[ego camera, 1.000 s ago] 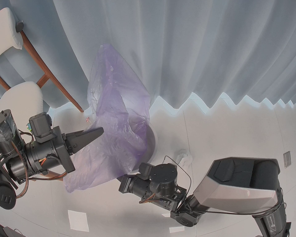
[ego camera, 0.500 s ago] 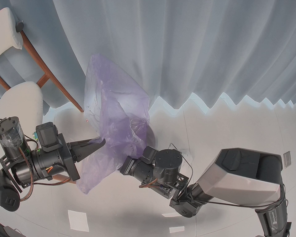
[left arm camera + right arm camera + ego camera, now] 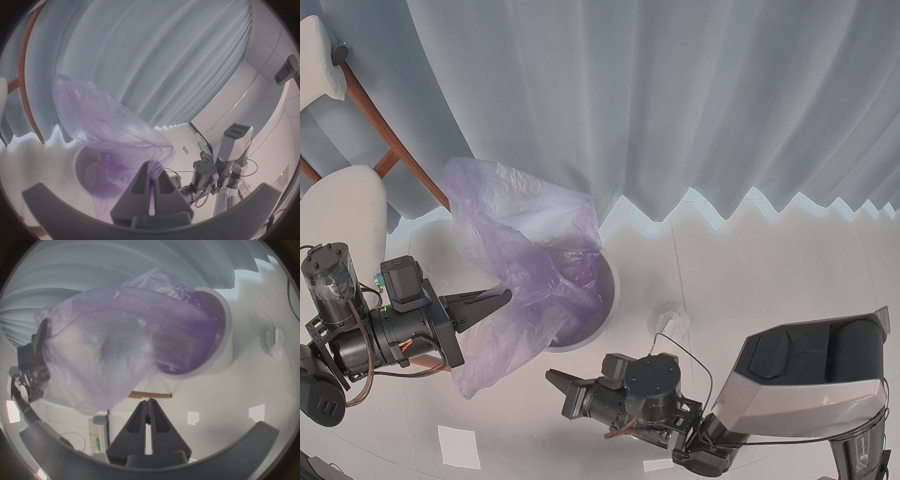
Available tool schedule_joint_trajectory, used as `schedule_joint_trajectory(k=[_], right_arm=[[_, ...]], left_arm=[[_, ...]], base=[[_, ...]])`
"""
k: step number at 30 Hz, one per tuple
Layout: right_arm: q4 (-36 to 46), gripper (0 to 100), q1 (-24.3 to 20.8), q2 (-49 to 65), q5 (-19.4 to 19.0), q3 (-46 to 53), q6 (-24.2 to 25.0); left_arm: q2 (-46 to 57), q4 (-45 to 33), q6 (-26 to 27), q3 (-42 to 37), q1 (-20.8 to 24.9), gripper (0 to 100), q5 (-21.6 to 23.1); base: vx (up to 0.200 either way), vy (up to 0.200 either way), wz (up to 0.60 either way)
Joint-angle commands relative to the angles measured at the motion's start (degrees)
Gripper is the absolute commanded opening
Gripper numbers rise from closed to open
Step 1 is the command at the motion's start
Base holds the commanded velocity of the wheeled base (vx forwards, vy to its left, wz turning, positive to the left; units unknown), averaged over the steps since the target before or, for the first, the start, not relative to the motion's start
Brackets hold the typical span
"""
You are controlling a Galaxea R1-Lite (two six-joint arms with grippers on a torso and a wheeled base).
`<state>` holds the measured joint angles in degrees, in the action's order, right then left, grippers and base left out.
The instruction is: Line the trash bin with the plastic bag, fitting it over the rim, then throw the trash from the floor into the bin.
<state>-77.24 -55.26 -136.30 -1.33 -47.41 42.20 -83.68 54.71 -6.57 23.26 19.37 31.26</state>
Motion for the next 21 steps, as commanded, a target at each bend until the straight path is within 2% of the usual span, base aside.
schedule_joint_trajectory(k=[1, 2, 5, 10, 15, 21], right_arm=[[-4.50, 0, -2.57, 3.15, -1.66, 9.35, -1.69], [-8.19, 0, -2.84, 5.96, -1.84, 15.42, -1.77], [-10.04, 0, -2.57, 9.04, -1.84, 20.95, -1.69], [-12.76, 0, -1.17, 12.64, -1.75, 27.19, -1.25], [-12.76, 0, -0.99, 15.72, -1.84, 31.41, -1.42], [-12.76, 0, -0.20, 16.33, -1.57, 31.76, -2.04]], left_arm=[[-0.08, 0.04, 0.07, -0.94, -0.30, 0, 0.12], [-0.08, 0.04, -0.11, -0.76, -0.30, 0, -0.06], [-0.26, 0.31, -0.37, 0.12, -0.12, 0, -0.06], [-0.96, 0.75, -0.55, 0.82, -0.47, 0, -0.32], [-0.44, 0.31, -0.81, 0.03, -4.25, 0, -1.20], [-0.44, 0.57, -0.72, 0.12, -5.13, 0, -0.93]], base=[[0.000, 0.000, 0.00], [0.000, 0.000, 0.00], [0.000, 0.000, 0.00], [0.000, 0.000, 0.00], [0.000, 0.000, 0.00], [0.200, 0.000, 0.00]])
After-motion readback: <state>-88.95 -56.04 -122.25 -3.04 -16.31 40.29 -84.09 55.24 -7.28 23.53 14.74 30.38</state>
